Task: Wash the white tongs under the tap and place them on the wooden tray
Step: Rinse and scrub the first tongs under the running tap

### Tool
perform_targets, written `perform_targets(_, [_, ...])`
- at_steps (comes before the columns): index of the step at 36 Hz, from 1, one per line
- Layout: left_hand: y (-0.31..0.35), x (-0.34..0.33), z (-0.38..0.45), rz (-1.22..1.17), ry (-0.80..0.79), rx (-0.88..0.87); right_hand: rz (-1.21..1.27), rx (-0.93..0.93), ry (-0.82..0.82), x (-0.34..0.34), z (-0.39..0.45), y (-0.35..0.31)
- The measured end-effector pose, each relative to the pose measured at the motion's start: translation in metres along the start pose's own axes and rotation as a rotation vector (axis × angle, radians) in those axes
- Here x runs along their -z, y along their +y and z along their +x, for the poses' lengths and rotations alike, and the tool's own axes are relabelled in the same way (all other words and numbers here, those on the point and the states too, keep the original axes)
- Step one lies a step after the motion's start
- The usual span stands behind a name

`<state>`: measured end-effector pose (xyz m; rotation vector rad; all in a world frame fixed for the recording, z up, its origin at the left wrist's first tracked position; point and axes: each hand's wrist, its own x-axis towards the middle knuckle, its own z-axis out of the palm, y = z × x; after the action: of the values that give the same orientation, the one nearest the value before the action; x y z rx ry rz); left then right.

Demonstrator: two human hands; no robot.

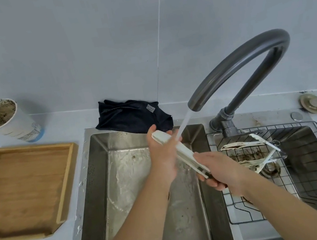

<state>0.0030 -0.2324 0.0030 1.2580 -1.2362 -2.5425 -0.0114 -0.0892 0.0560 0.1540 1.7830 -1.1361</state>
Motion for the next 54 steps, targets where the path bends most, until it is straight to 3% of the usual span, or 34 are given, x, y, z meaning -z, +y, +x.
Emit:
perform_targets(6, [-0.016,0.004,-0.008,0.149,0.026,-0.179,-0.452,0.238,0.185,-0.012,0.004,-0.003])
perform_targets(10, [0.001,0.006,0.001,0.296,0.220,-0.210,-0.550,0.303,0.206,-0.013,0.000,-0.001])
perform_targets(15, [0.014,0.008,-0.001,0.175,0.239,-0.132,-0.606,0.362,0.237,-0.011,-0.004,0.001])
perform_targets(21, [-0.002,0.002,-0.010,0.229,0.026,-0.058,-0.748,0.400,0.376,-0.016,-0.002,0.003])
perform_targets(25, [-0.001,0.005,-0.013,0.280,-0.022,-0.048,-0.845,0.413,0.432,-0.014,-0.003,0.008])
perform_targets(30, [0.004,0.010,-0.016,0.107,-0.160,0.069,-0.931,0.425,0.480,-0.001,-0.005,0.004])
perform_targets(34, [0.006,0.014,-0.018,-0.020,-0.137,0.118,-1.022,0.421,0.469,0.003,-0.007,-0.004])
perform_targets(43, [0.009,0.021,-0.013,-0.067,0.000,0.080,-0.889,0.582,0.397,0.004,0.007,-0.009])
perform_targets(54, [0.032,0.036,-0.007,-0.137,0.063,-0.112,-0.717,0.521,0.243,0.002,0.037,-0.026])
